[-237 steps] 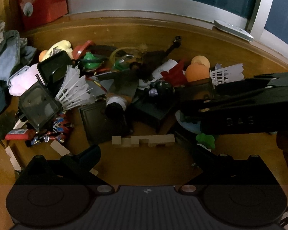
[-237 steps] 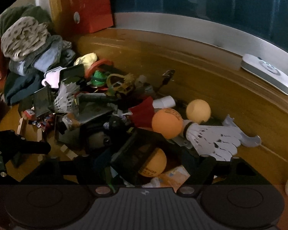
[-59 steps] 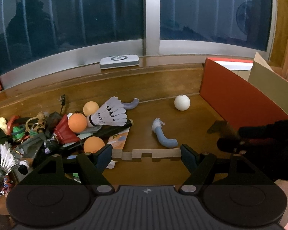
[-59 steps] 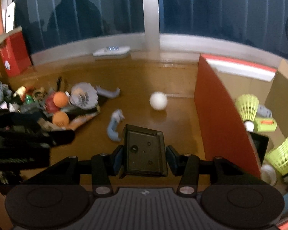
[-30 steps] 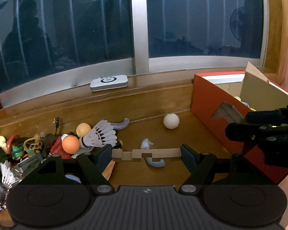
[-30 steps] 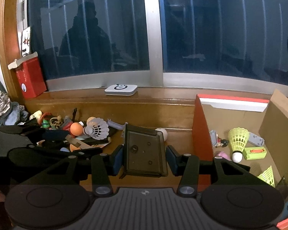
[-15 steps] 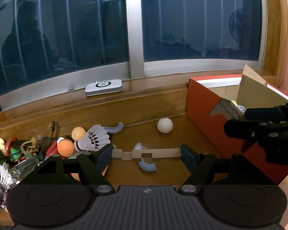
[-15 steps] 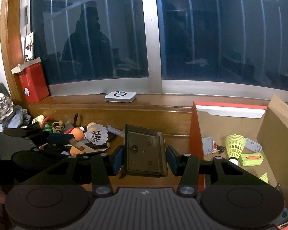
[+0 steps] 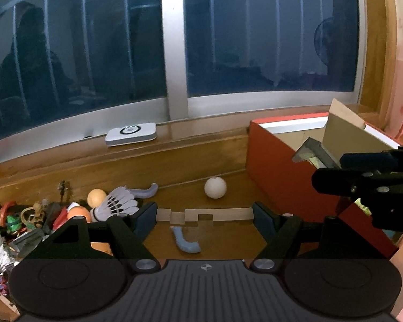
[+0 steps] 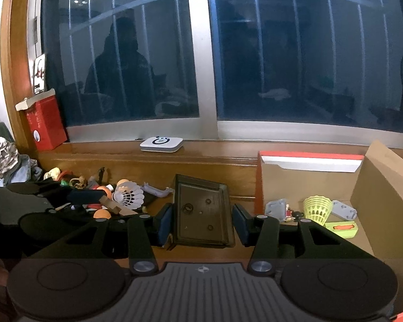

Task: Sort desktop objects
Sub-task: 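Lower the dark case and wooden strip into the cardboard box with both tools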

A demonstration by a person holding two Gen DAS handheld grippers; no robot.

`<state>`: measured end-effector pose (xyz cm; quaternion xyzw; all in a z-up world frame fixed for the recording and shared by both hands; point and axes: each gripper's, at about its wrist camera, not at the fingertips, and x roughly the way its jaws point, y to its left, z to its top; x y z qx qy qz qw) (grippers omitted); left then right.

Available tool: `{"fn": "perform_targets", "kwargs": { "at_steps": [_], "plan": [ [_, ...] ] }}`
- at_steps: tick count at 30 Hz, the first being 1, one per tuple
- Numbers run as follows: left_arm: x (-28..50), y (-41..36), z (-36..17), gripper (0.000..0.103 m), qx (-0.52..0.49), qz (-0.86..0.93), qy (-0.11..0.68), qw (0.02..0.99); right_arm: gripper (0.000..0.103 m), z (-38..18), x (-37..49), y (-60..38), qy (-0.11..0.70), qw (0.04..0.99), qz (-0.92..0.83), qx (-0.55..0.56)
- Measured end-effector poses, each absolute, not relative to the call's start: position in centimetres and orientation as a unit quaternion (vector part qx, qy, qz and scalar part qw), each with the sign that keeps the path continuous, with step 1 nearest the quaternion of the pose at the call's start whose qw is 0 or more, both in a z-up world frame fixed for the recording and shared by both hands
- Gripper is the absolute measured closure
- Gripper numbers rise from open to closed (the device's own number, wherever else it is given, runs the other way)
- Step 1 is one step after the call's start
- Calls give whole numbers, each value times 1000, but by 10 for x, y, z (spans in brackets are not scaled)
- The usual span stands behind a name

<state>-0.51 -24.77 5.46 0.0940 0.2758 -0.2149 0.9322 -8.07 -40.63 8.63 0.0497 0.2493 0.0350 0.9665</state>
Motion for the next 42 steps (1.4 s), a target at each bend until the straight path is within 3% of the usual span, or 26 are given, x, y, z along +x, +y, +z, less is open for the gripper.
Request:
{"fn": "perform_targets", "kwargs": {
  "at_steps": [42],
  "plan": [
    [-24, -363, 60, 27, 127, -266, 251, 922, 53, 74, -105, -524, 240, 967, -25, 84]
  ]
}}
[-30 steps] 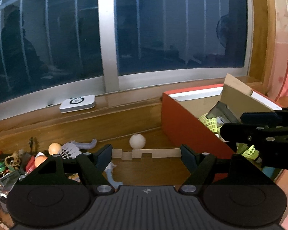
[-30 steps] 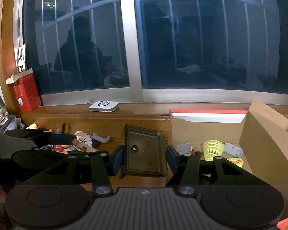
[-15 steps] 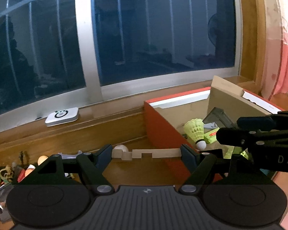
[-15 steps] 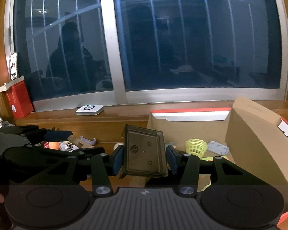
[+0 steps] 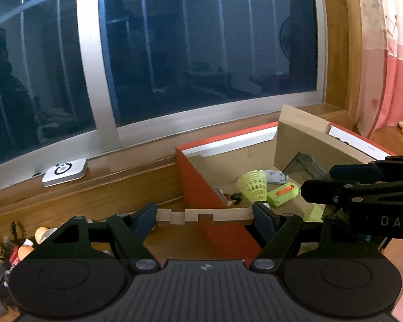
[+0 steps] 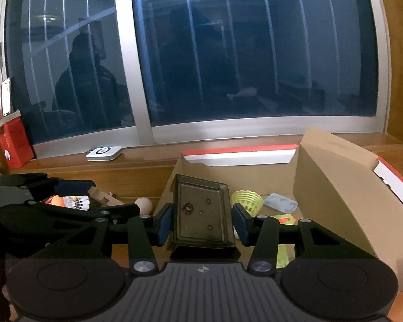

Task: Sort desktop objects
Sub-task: 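Lower the dark case and wooden strip into the cardboard box with both tools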

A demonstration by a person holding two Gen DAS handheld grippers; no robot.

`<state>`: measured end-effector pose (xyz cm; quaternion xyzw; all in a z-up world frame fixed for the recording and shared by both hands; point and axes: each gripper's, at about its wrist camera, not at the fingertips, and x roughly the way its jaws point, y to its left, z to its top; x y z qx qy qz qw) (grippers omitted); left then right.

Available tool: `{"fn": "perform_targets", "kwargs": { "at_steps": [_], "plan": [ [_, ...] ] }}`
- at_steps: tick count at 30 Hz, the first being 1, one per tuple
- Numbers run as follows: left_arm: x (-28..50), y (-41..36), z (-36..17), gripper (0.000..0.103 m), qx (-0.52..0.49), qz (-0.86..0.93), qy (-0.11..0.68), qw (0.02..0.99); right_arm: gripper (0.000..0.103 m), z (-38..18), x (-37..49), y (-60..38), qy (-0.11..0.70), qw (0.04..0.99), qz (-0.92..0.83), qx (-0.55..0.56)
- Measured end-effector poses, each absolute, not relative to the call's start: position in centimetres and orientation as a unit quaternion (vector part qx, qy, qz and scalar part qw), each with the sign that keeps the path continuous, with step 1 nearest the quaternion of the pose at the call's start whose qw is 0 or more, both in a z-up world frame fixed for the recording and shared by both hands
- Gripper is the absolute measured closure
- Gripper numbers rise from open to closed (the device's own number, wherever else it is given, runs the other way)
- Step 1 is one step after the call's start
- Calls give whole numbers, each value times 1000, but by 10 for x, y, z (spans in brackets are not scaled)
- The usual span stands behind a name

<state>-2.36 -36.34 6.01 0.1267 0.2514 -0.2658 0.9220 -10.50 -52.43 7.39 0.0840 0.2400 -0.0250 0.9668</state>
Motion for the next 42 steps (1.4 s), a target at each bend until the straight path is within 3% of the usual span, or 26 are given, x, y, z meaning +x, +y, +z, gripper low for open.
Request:
{"fn": "perform_targets", "kwargs": {
  "at_steps": [42],
  "plan": [
    [-48, -434, 31, 27, 168, -329, 286, 884, 53, 42, -138, -587, 274, 952, -92, 97]
  ]
}}
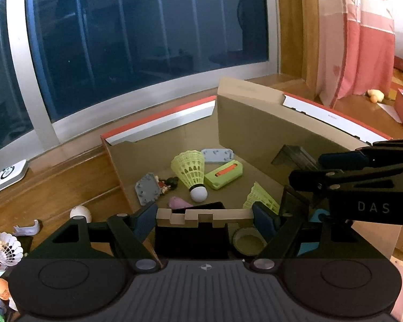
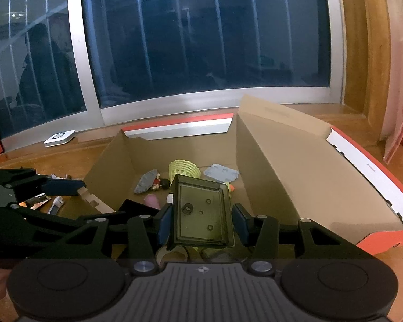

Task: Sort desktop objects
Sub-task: 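Lower the dark case and wooden strip into the cardboard box with both tools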

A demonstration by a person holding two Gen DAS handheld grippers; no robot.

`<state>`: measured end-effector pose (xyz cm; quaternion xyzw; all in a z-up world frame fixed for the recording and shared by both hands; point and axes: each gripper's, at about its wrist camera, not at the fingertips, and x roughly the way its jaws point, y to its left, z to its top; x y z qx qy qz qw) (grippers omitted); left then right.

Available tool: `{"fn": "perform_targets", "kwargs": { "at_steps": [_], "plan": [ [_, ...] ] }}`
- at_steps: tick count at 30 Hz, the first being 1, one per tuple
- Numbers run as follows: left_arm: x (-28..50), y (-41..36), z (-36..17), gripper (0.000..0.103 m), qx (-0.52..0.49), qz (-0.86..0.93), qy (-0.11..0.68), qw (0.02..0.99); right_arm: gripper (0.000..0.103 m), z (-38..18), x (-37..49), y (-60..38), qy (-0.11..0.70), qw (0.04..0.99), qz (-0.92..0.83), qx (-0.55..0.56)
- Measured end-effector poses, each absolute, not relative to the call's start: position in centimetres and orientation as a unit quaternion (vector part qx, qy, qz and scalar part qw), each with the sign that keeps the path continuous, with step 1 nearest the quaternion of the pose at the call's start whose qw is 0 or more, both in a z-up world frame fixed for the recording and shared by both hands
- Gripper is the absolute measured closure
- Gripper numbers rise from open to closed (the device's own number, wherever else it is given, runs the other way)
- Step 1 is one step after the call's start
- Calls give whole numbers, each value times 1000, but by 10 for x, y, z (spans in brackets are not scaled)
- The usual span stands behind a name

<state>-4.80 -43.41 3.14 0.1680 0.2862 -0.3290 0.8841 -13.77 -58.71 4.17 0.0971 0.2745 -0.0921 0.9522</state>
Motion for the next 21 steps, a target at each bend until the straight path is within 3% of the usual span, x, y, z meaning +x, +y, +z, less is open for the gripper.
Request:
{"fn": "perform_targets", "kwargs": {
  "at_steps": [21],
  "plan": [
    [-54, -441, 21, 27, 177, -341, 303, 872, 53, 37, -142, -590, 290, 948, -96, 93]
  ]
}}
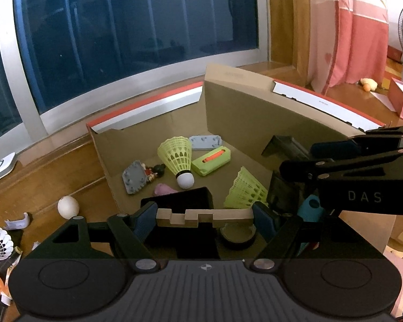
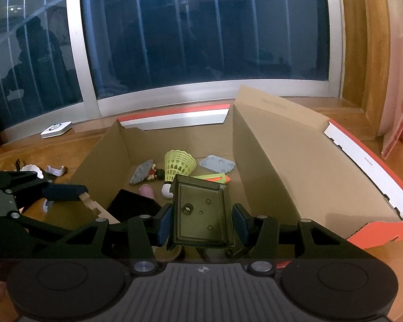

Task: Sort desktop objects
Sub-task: 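Lower the dark case and wooden strip into the cardboard box with both tools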

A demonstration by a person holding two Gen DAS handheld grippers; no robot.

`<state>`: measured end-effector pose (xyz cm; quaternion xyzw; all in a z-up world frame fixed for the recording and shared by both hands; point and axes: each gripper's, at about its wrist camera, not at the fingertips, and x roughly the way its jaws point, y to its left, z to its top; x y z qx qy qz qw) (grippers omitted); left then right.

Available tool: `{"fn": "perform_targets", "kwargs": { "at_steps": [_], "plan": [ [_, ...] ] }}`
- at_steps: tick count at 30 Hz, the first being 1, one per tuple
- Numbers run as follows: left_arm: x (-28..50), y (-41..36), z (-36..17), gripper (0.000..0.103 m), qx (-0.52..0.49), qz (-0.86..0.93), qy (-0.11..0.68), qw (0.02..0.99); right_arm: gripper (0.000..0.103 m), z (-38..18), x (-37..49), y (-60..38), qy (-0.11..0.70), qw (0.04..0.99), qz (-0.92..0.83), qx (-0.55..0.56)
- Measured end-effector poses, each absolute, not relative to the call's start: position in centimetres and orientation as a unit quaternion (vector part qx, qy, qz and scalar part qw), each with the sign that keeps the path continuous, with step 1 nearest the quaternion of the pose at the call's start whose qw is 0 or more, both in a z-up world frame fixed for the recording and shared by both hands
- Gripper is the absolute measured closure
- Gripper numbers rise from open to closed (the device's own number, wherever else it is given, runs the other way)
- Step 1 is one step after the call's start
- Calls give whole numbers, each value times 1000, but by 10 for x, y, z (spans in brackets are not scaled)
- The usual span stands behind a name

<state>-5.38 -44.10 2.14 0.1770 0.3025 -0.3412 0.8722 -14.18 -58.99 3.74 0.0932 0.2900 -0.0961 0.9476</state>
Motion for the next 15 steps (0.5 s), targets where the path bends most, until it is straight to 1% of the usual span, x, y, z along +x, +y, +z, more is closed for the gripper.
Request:
{"fn": "perform_targets", "kwargs": {
  "at_steps": [15],
  "plan": [
    [-53, -445, 18, 27, 177, -349, 307, 868, 53, 33, -139, -593, 300, 944, -103, 93]
  ]
}}
